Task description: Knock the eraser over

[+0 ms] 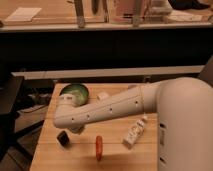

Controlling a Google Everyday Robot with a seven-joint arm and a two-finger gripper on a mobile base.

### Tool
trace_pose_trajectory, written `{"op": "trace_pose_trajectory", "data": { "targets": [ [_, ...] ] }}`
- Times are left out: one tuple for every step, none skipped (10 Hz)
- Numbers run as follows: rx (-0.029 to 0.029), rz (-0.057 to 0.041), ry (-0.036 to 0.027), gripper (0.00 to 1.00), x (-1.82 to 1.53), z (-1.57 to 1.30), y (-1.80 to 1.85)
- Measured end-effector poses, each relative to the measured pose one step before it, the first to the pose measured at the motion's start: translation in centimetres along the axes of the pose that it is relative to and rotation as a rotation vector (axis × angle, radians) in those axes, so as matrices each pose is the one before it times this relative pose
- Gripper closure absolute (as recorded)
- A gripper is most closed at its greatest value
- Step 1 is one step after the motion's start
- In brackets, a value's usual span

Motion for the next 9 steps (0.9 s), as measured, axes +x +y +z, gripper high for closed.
{"op": "trace_pose_trajectory", "data": {
  "targets": [
    [0.00073,-0.00691,0.0012,1.0,-0.181,0.066,-0.15],
    [0.00248,-0.00766,-0.00307,1.0,-0.372,-0.032,-0.304],
    [0.00025,-0.0141,-0.00201,1.0,-0.657,-0.049,-0.572],
    [0.00096,-0.02252,-0.00326,1.0,-0.995,-0.031,-0.873],
    [-0.00047,-0.02301,-0.00218,1.0,-0.465,0.022,-0.42],
    [-0.00207,-0.02758,-0.00208,1.0,-0.256,0.219,-0.149],
    [-0.00251,-0.00551,-0.00076,1.0,-0.101,0.028,-0.064],
    [-0.00236,0.00136,-0.00077,1.0,-0.141,-0.05,-0.106],
    [-0.00164,-0.00204,0.00164,1.0,-0.244,-0.047,-0.262]
  ]
}}
